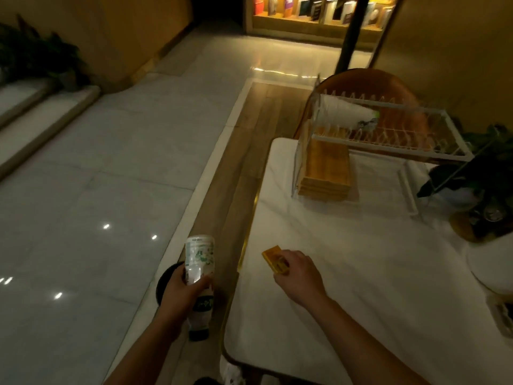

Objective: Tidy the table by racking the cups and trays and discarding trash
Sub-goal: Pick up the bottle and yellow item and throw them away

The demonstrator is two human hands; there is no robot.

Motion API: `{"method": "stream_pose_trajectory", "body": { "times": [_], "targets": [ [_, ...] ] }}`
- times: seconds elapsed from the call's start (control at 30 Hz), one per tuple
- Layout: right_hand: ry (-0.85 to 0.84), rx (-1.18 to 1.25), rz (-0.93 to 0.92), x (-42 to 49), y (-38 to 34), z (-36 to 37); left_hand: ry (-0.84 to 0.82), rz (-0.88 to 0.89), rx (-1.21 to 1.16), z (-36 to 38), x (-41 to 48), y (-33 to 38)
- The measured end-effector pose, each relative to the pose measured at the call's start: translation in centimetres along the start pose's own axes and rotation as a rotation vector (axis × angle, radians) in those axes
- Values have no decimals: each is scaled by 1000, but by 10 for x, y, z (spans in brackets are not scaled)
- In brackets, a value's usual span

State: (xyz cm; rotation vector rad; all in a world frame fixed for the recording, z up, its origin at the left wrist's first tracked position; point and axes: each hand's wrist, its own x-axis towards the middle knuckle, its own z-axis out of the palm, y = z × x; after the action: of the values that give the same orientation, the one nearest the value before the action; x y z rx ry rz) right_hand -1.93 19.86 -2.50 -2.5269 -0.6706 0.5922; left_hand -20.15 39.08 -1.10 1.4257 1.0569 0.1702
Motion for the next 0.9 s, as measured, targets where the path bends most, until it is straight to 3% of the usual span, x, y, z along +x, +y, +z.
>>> {"method": "stream_pose_trajectory", "body": {
  "times": [0.37, 0.73, 0.9],
  "targets": [
    [-181, 21, -203, -15, -61, 53, 303, -108, -5, -81, -47, -63],
    [-232, -102, -118, 12, -154, 132, 247, -205, -104, -191, 24, -102],
    [-343, -209, -76, 16, -192, 177, 131, -308, -68, -240, 68, -114]
  ]
}}
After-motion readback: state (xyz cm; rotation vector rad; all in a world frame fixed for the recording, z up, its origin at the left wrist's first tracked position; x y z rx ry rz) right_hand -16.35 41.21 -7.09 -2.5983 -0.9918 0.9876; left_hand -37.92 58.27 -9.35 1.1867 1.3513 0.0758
